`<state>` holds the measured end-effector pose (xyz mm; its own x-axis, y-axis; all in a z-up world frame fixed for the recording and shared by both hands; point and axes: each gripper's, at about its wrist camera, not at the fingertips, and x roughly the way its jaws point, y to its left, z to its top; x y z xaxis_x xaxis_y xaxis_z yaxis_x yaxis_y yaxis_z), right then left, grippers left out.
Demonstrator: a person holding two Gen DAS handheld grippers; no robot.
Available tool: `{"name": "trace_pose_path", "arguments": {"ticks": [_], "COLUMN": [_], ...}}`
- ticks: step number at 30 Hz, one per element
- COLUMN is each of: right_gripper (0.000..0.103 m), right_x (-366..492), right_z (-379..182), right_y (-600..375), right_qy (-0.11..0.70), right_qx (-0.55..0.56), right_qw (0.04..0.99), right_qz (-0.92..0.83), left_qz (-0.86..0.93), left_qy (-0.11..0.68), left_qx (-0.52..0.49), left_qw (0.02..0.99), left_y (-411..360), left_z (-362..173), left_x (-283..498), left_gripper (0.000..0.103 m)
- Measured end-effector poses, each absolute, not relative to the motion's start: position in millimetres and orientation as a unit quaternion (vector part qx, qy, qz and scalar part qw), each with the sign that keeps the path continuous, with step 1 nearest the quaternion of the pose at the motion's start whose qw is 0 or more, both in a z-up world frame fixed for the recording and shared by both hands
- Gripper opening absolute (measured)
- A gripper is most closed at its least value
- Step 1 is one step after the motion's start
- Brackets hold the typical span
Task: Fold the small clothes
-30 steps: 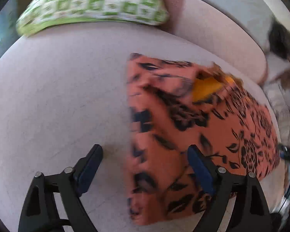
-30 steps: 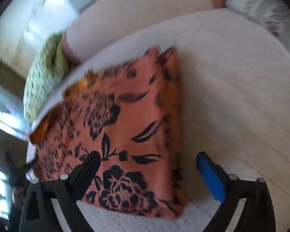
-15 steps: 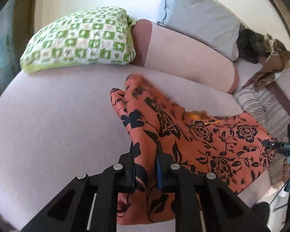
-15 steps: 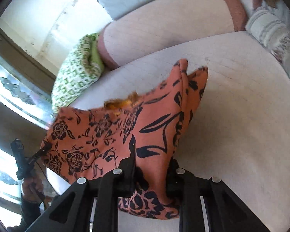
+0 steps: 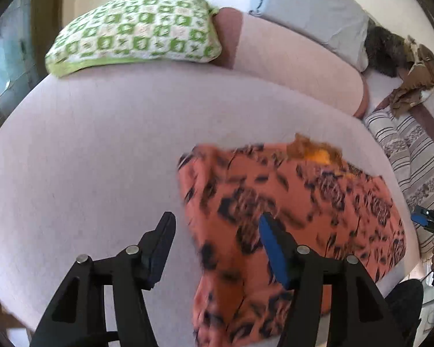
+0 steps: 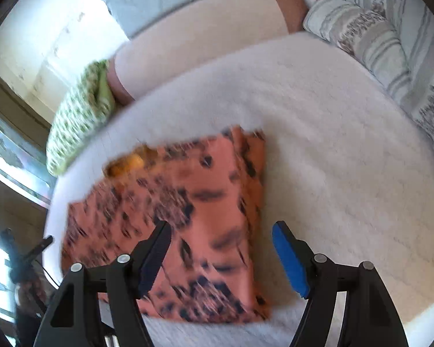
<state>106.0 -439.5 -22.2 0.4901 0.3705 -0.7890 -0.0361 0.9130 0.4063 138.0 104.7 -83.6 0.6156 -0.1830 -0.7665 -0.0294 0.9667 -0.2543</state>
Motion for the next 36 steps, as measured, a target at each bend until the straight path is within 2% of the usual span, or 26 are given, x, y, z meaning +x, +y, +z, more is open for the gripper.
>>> {"name": "trace_pose_path", "arguments": {"ticks": [3,5,9,10,11,13,14,17,20,22,24,26,27,30,33,34,36], "right_gripper": [0.075,0.075,0.075,0.074,0.052,0.006,0.006,0.006,0.008,0.012,0.012,0.021,0.023,0.023,0.024,0.031,0.068], "right_x": [133.3,148.7,180.2,189.4,195.0,199.0,196.3,177.3,184.9,201.7,200.9,194.1,191.9,171.9,135.2,121.1,101.1], "right_z": [-23.7,-28.2,-50.1,-61.5,-70.3,-76.8,-71.0,-33.0,-43.4,-81.4,-88.2,-77.2,-73.6,-49.9,-25.2,-19.7,-26.6], "right_y": [-420.8,-400.8,-392.0,-390.0,-387.5,-385.2,-383.1,-378.4,-389.0,-403.0,-414.1,-420.7,-422.1,-425.4,-416.1,-411.6,-403.7], "right_qy": [0.482,0.479,0.491,0.506,0.518,0.526,0.519,0.460,0.460,0.508,0.506,0.494,0.494,0.478,0.465,0.461,0.472], "right_qx": [0.162,0.123,0.063,0.059,0.059,0.030,0.024,-0.005,0.008,0.050,0.095,0.115,0.108,0.108,0.120,0.129,0.150], "right_qw": [0.851,0.860,0.864,0.855,0.847,0.845,0.849,0.885,0.886,0.858,0.855,0.860,0.861,0.869,0.870,0.867,0.848], "right_qz": [0.134,0.128,0.096,0.096,0.103,0.094,0.092,0.079,0.054,0.060,0.060,0.059,0.053,0.065,0.109,0.139,0.189], "left_qz": [-0.051,-0.045,-0.034,-0.034,-0.033,-0.030,-0.027,-0.014,0.004,0.004,0.005,0.005,0.013,0.009,-0.002,-0.007,-0.022], "left_qy": [0.444,0.459,0.480,0.476,0.474,0.460,0.444,0.371,0.412,0.459,0.447,0.436,0.435,0.423,0.397,0.388,0.379], "left_qx": [-0.101,-0.087,-0.091,-0.089,-0.084,-0.079,-0.080,-0.068,-0.068,-0.097,-0.093,-0.081,-0.073,-0.103,-0.111,-0.111,-0.105], "left_qw": [0.889,0.883,0.872,0.874,0.876,0.884,0.892,0.926,0.908,0.883,0.890,0.896,0.897,0.900,0.911,0.915,0.919], "left_y": [92.5,84.7,83.0,82.2,81.0,82.5,83.4,84.0,85.1,89.5,87.6,87.4,88.7,98.7,92.6,88.3,77.7], "left_z": [-100.2,-123.9,-146.5,-146.0,-145.0,-135.1,-127.7,-94.6,-128.9,-159.0,-145.4,-135.0,-130.9,-119.0,-102.7,-97.5,-94.3], "left_x": [171.0,195.8,216.3,216.6,217.1,212.8,210.0,185.5,205.0,219.4,216.0,210.9,209.4,194.8,167.0,156.5,138.4], "left_gripper": [0.060,0.045,0.041,0.030,0.005,0.004,0.004,0.004,0.005,0.008,0.008,0.027,0.031,0.035,0.045,0.051,0.057]}}
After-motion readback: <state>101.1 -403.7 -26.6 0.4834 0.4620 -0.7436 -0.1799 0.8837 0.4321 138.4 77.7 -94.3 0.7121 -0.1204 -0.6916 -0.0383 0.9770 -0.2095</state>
